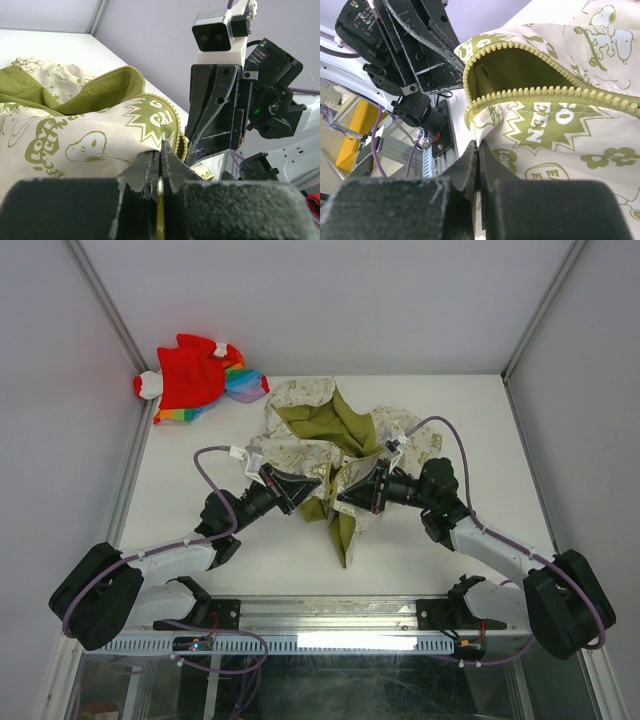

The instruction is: Zip up the jacket

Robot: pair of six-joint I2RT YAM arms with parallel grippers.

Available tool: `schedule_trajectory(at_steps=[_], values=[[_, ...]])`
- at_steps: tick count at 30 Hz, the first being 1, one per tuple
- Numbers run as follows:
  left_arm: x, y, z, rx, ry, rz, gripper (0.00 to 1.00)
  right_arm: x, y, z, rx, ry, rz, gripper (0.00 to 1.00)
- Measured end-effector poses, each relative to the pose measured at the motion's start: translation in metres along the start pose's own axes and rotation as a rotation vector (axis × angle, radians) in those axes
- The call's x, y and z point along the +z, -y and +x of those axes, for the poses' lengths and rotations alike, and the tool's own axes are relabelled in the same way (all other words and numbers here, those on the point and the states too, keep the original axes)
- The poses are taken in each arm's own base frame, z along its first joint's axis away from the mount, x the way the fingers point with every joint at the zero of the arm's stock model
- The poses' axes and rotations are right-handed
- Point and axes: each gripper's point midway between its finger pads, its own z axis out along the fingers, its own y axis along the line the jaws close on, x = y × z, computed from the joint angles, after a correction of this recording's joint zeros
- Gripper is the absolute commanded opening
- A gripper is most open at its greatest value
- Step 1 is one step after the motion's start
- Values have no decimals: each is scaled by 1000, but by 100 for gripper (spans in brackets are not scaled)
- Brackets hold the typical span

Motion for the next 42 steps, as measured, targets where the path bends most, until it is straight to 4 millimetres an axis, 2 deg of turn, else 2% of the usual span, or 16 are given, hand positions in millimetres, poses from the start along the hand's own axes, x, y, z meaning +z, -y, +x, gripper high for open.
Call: schedule_trajectory(at_steps=[13, 26, 42], values=[[0, 0, -1, 2, 6, 2, 0, 1, -1, -1, 1, 5, -8, 0], [1, 1, -8, 10, 39, 0, 0, 0, -2, 6, 28, -13, -24, 0], [1, 2, -9, 11, 42, 4, 0, 2, -5, 0, 29, 10, -43, 0]])
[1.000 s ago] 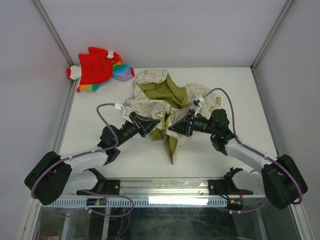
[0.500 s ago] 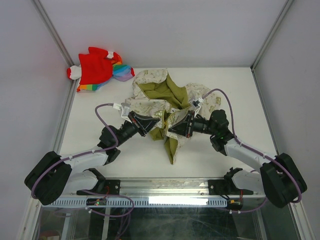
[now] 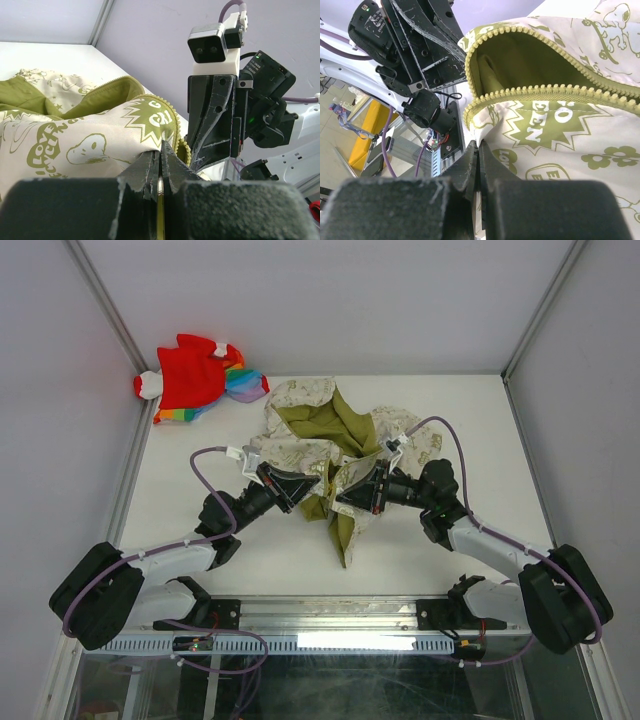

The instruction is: Zip up the jacket

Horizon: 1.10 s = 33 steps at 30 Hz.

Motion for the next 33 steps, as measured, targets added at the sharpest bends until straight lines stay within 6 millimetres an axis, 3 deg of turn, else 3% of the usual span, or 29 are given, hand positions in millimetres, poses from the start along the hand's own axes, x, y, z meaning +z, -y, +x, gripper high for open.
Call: schedule_trajectory(at_steps=[33], values=[[0, 0, 1, 1, -3, 2, 0, 2, 2, -3, 13, 16, -1, 0]])
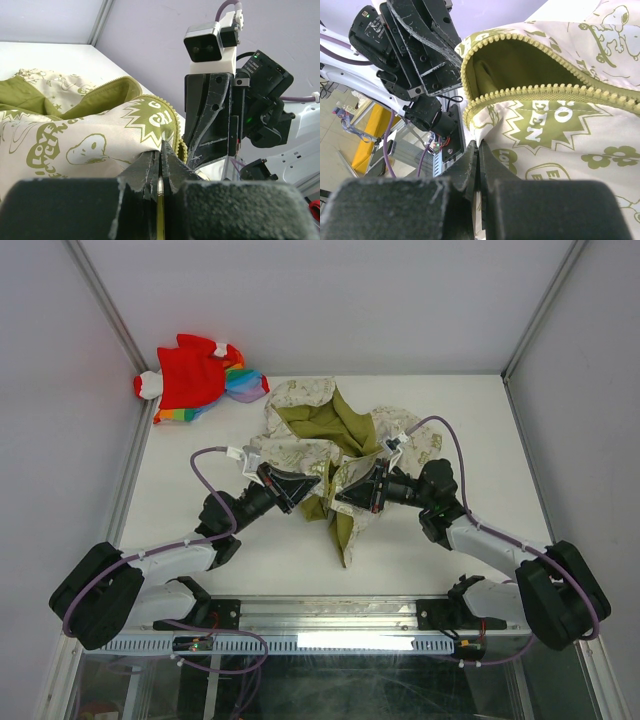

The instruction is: Zip up the jacket

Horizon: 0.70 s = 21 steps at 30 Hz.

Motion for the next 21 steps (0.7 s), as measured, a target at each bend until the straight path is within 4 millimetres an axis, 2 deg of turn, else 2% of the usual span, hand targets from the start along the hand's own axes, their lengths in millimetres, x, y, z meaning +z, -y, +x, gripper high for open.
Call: schedule_trajectory(at_steps=[10, 21], values=[[-2, 0, 4, -4, -8, -4, 0, 0, -1, 0, 10, -2, -3, 0], [-1, -3, -2, 2, 18, -25, 0, -2, -1, 8, 18, -18, -11, 0]])
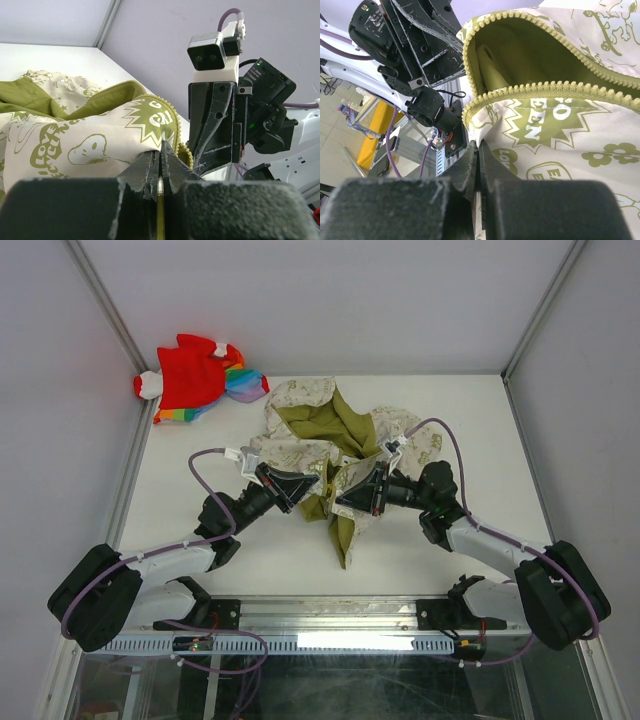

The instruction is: Zip up the jacket

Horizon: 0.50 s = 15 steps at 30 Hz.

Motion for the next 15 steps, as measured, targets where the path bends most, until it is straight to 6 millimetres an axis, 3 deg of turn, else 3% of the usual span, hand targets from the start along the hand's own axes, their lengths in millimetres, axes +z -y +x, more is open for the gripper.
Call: schedule_trajectory(at_steps=[15], values=[[0, 0, 0, 0, -2, 2, 0, 2, -4, -7, -7, 28, -24, 0]])
